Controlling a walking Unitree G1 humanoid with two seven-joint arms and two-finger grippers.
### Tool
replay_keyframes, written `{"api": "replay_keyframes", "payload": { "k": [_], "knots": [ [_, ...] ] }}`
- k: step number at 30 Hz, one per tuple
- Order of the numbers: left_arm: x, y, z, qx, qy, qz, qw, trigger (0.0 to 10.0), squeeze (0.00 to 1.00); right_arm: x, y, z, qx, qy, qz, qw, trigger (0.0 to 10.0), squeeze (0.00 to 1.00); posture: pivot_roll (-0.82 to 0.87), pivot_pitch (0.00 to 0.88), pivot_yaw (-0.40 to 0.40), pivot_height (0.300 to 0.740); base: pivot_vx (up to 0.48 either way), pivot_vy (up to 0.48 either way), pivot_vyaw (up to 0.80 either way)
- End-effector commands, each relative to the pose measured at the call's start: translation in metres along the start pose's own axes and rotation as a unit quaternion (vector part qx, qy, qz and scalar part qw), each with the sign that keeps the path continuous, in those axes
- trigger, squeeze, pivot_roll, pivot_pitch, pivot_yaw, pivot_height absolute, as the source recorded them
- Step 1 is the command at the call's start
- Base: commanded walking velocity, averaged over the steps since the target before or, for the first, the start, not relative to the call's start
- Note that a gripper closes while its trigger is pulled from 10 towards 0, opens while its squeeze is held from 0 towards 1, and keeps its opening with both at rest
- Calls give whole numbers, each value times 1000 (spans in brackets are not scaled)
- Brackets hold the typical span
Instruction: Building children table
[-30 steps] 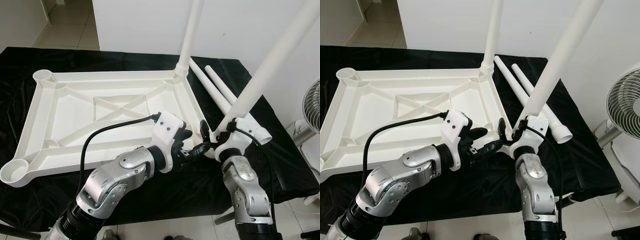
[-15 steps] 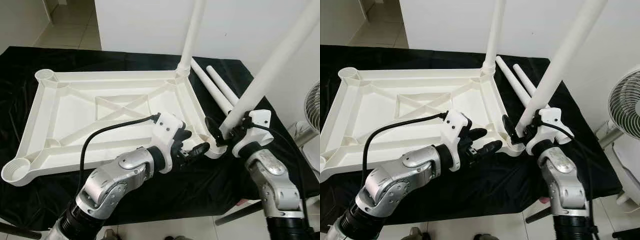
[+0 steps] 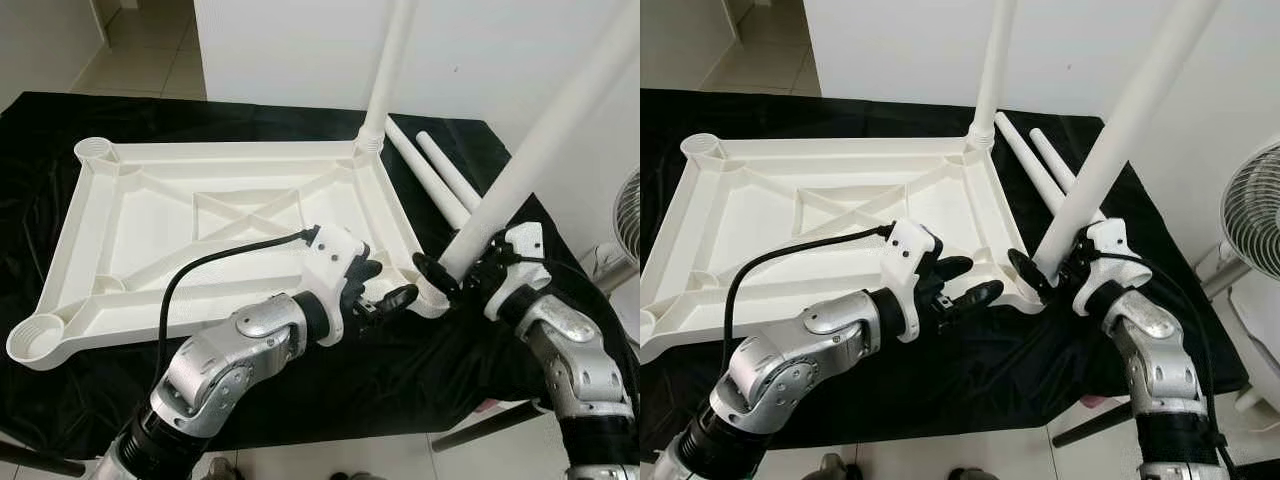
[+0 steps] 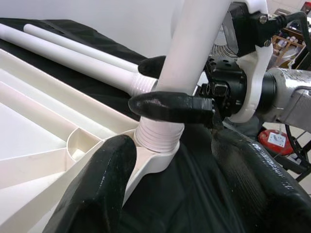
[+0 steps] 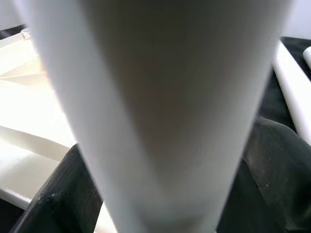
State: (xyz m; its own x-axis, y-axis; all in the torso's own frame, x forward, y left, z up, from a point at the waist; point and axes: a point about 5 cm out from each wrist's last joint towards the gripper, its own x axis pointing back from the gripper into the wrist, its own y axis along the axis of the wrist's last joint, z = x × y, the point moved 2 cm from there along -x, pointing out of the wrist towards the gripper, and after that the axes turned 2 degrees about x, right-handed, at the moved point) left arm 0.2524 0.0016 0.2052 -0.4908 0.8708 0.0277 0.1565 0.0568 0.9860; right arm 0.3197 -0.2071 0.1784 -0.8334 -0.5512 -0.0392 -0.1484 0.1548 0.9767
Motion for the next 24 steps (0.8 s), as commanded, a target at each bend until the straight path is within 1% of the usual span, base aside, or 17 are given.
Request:
{"api": "replay_keyframes", "payload": {
  "k": [1, 3, 4, 7, 8, 9, 11, 13, 18, 19, 20, 21, 22, 24],
  "knots": [
    [0, 0, -8, -1, -38, 4, 999, 10000, 0, -1, -3, 0, 3, 13, 3, 1000, 10000, 0, -10, 132, -38, 740, 0, 0, 0],
    [0, 0, -8, -1, -38, 4, 999, 10000, 0, -3, -5, 0, 2, 15, 4, 1000, 10000, 0, -10, 132, -38, 740, 0, 0, 0],
    [0, 0, -8, -2, -38, 4, 999, 10000, 0, -5, -7, 2, -8, 16, 1, 1000, 9333, 0, -10, 132, -38, 740, 0, 0, 0],
    [0, 0, -9, -3, -38, 4, 999, 10000, 0, -8, -8, 4, -19, 16, -3, 1000, 9333, 0, -10, 132, -38, 740, 0, 0, 0],
    [0, 0, -9, -2, -39, 4, 999, 10000, 0, -10, -10, 6, -28, 17, -6, 999, 1647, 0, -9, 133, -38, 740, 0, 0, 0],
    [0, 0, -9, -2, -39, 4, 999, 10000, 0, -11, -13, 8, -32, 15, -6, 999, 0, 0, -5, 131, -38, 740, 0, 0, 0],
    [0, 0, -9, -2, -39, 4, 999, 10000, 0, -13, -15, 10, -35, 14, -5, 999, 0, 0, -5, 131, -38, 740, 0, 0, 0],
    [0, 0, -9, -3, -38, 4, 999, 10000, 0, -14, -19, 13, -48, 18, -7, 999, 0, 0, -2, 130, -38, 740, 0, 0, 0],
    [1, 0, -9, -2, -37, 5, 999, 10000, 0, -12, -22, 15, -58, 10, -7, 998, 0, 0, 0, 129, -40, 740, 0, 0, 0],
    [1, 0, -9, -1, -37, 5, 999, 10000, 0, -11, -22, 15, -61, 6, -6, 998, 706, 0, 0, 129, -40, 740, 0, 0, 0],
    [1, 0, -9, -1, -37, 5, 999, 10000, 0, -11, -22, 15, -61, 6, -6, 998, 706, 0, 0, 129, -40, 740, 0, 0, 0],
    [0, 0, -9, -1, -38, 5, 999, 10000, 0, -11, -23, 14, -65, -8, -3, 998, 10000, 0, -2, 128, -45, 740, 0, 0, 0],
    [0, 0, -10, -1, -38, 5, 999, 10000, 0, -11, -22, 13, -70, -15, -5, 997, 10000, 0, -2, 128, -45, 740, 0, 0, 0],
    [0, -1, -10, 0, -39, 4, 999, 10000, 0, -10, -21, 13, -66, -31, -8, 997, 10000, 0, -5, 126, -50, 740, 0, 0, 0]
  ]
}}
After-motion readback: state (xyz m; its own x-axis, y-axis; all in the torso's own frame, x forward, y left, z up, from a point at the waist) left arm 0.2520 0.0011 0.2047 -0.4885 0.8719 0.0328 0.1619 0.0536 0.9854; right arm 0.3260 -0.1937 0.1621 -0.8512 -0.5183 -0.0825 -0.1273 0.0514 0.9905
